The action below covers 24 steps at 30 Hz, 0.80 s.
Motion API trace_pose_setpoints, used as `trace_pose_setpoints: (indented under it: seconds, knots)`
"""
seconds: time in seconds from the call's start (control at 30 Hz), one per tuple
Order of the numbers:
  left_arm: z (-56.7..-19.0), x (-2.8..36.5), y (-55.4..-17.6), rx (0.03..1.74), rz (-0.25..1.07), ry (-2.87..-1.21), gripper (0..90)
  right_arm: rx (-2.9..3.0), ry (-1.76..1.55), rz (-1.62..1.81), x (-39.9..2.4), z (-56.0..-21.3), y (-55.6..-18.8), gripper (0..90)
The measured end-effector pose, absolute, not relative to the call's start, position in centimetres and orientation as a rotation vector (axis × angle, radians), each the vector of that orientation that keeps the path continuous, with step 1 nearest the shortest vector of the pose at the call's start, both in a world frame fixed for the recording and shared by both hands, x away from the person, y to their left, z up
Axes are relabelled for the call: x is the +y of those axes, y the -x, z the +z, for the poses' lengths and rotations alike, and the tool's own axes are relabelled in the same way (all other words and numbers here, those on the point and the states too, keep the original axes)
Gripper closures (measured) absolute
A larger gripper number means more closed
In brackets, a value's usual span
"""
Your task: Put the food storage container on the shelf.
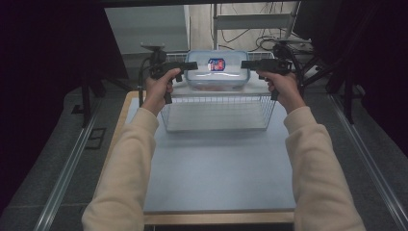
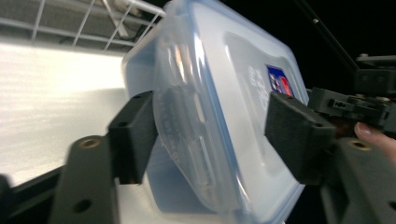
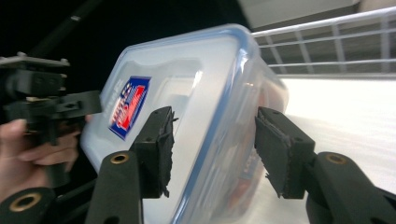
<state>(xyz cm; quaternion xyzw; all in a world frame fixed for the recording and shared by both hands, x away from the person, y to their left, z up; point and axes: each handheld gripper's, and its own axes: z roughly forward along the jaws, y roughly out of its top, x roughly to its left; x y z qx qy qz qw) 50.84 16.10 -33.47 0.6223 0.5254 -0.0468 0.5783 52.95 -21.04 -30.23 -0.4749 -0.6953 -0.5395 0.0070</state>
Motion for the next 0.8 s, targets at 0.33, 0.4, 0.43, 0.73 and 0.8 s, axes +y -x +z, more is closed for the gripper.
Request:
trace_pose_setpoints:
  seconds: [0.33, 0.4, 0.43, 0.73, 0.8]
  knots:
    - [-33.9, 15.9, -51.1, 1.267, -0.039, -1.444, 16.6, -2.234, 1.576, -1.746, -20.5, -30.7, -51.7, 42.0]
    - [-33.5, 16.4, -50.7, 1.250, -0.013, -1.426, 15.3, -2.241, 1.564, -1.786, -20.7, -30.6, -51.2, 38.2]
    - [-33.2, 16.6, -50.2, 1.238, 0.009, -1.419, 15.2, -2.250, 1.553, -1.799, -20.9, -30.5, -51.0, 35.9]
    - [-32.9, 17.7, -45.4, 1.126, 0.073, -1.491, 16.1, -2.394, 1.366, -1.871, -22.8, -30.6, -46.7, 27.2]
    - [-33.2, 17.9, -43.9, 1.104, 0.060, -1.479, 16.9, -2.429, 1.316, -1.871, -23.3, -30.9, -45.4, 26.2]
